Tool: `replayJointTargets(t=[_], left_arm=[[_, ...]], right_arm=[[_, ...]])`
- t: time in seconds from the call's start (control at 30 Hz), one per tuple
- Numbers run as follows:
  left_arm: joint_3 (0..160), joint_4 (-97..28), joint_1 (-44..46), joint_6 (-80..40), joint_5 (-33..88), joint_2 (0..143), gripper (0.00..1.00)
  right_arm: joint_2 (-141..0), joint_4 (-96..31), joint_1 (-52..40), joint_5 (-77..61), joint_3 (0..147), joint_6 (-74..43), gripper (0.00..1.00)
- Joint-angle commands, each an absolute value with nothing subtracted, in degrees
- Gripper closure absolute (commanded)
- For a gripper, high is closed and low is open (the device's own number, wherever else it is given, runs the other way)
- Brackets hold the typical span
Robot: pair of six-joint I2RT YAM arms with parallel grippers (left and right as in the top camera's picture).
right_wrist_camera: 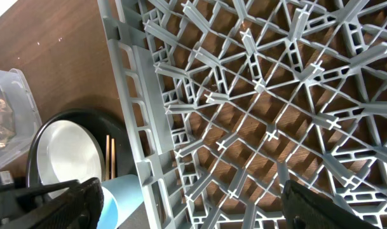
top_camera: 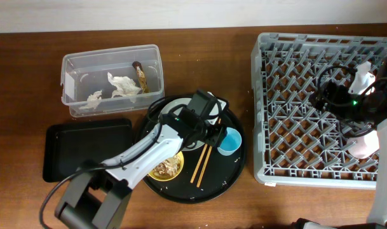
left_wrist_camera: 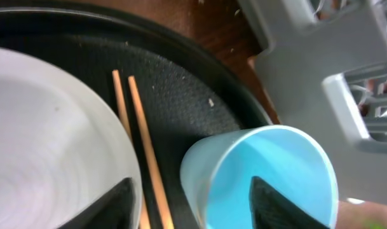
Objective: Sort waste into correct bins and load items into the dishwasher rack
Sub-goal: 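Grasp the blue cup with the left gripper and lift it, then hand the blue cup from the left gripper to the right gripper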
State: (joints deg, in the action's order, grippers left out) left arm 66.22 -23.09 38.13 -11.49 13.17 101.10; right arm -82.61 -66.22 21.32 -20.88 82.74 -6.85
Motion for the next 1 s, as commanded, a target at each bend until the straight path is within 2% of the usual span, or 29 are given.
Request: replayJointTargets(t=[0.0, 0.07, 0.1, 0.27, 0.37, 0.4, 0.5, 0.6, 0.83, 0.97], left_arm=[[66.5, -24.5, 38.3, -11.0, 10.4, 103.4, 0.74], [66.5, -24.9, 38.3, -11.0, 10.5, 103.9, 0.93], [66.5, -24.9, 38.2, -11.0, 10.5, 103.9, 0.99], [67.0, -25.4, 35.7, -15.3, 11.8, 100.7, 0.99], [67.0, -25.1, 26.2, -17.2, 26.9, 93.5, 0.99], [67.0, -24.4, 19.5, -17.4, 38.6, 91.2, 0.99], [66.9, -21.9, 9.7, -22.1, 56.5, 91.2, 1.0], [66.9, -17.5, 5.1, -22.9, 69.4, 91.3, 1.0], [66.9, -17.4, 5.2, -22.9, 75.3, 91.3, 1.0], [66.9, -17.4, 5.2, -22.9, 78.1, 91.3, 1.0]], right_arm=[[-82.4, -66.3, 20.9, -20.3, 83.7, -6.2, 0.09], [-82.4, -66.3, 20.9, -20.3, 83.7, -6.2, 0.09], [-82.4, -66.3, 20.9, -20.3, 83.7, -6.2, 0.09], [-82.4, -66.3, 20.9, -19.6, 83.7, -6.2, 0.08], [-82.4, -66.7, 20.9, -18.2, 83.7, -6.0, 0.04], [-82.4, -67.0, 20.9, -18.8, 83.7, -5.8, 0.0], [-83.0, -67.4, 19.5, -29.5, 83.7, 1.5, 0.0], [-84.2, -68.4, 12.7, -39.4, 83.6, 9.1, 0.01], [-85.6, -65.2, -9.1, -48.2, 83.5, 14.8, 0.02], [-85.7, -58.2, -15.2, -51.5, 83.5, 14.8, 0.02]])
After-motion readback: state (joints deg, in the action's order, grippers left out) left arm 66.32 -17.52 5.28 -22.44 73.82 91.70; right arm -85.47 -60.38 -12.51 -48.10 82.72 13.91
